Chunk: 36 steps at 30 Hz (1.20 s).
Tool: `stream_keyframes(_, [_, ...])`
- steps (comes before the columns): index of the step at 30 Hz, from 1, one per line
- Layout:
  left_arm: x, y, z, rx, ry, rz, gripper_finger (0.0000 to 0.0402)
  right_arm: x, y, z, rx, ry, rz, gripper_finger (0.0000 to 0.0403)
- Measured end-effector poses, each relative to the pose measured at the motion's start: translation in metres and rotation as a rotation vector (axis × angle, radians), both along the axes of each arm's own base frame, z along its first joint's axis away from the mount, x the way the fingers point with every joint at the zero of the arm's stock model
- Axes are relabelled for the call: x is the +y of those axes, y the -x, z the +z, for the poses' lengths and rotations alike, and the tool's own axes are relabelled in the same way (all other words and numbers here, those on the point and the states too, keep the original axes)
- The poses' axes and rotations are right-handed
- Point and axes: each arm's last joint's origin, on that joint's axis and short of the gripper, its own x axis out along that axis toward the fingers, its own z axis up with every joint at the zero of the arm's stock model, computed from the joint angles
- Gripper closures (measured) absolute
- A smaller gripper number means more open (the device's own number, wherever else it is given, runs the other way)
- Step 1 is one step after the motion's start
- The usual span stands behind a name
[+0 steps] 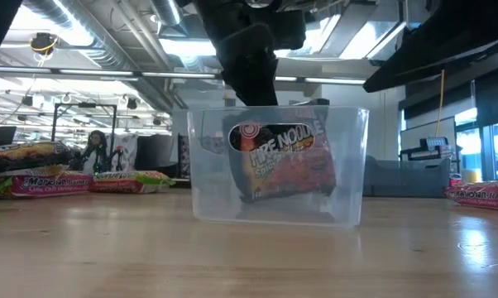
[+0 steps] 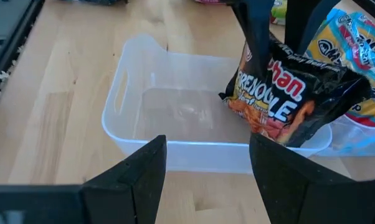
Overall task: Sort Maruchan noodles
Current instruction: Put the black noodle pack into the bottom transparent bin, then put the top black noodle pack into the bottom transparent bin
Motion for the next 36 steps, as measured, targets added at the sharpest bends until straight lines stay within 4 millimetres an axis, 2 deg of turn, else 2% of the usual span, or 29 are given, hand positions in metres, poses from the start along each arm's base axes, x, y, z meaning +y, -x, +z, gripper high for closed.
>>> stream_keyframes(7, [0.000,-0.001,0.001,-0.011,-0.025,-0.025,0.0238,0.001,-0.002,-0.004,0.009,0.009,-0.001,0.0194])
stream_keyframes(10, [0.000,-0.001,0.002,-0.013,-0.028,-0.001,0.0230,0.001,-0.002,-0.004,0.010,0.006,-0.003,0.0194])
stream_keyframes(14, [-0.002,0.006,0.018,-0.047,-0.025,-0.009,0.0231,0.001,-0.002,-0.005,0.011,0.006,-0.003,0.0194])
stream_keyframes(18, [-0.007,0.023,0.043,-0.057,-0.010,-0.004,0.0232,0.001,-0.002,-0.005,0.011,0.005,-0.003,0.0194])
stream_keyframes(22, [-0.008,0.054,0.073,-0.028,0.014,0.031,0.0232,0.001,-0.002,-0.004,0.008,0.002,-0.004,0.0194])
stream_keyframes(26, [-0.007,0.096,0.105,0.012,0.048,0.094,0.0232,0.001,-0.002,-0.004,0.002,0.005,-0.011,0.0194])
stream_keyframes(30, [-0.005,0.142,0.133,-0.059,0.046,0.196,0.0232,0.001,-0.002,-0.004,-0.005,0.013,-0.023,0.0194])
stream_keyframes(33, [-0.004,0.175,0.140,-0.124,0.050,0.251,0.0232,0.001,-0.002,-0.004,-0.005,0.013,-0.023,0.0194])
stream_keyframes(36, [-0.003,0.205,0.134,-0.150,0.073,0.281,0.0232,0.001,-0.002,-0.004,-0.005,0.014,-0.024,0.0194])
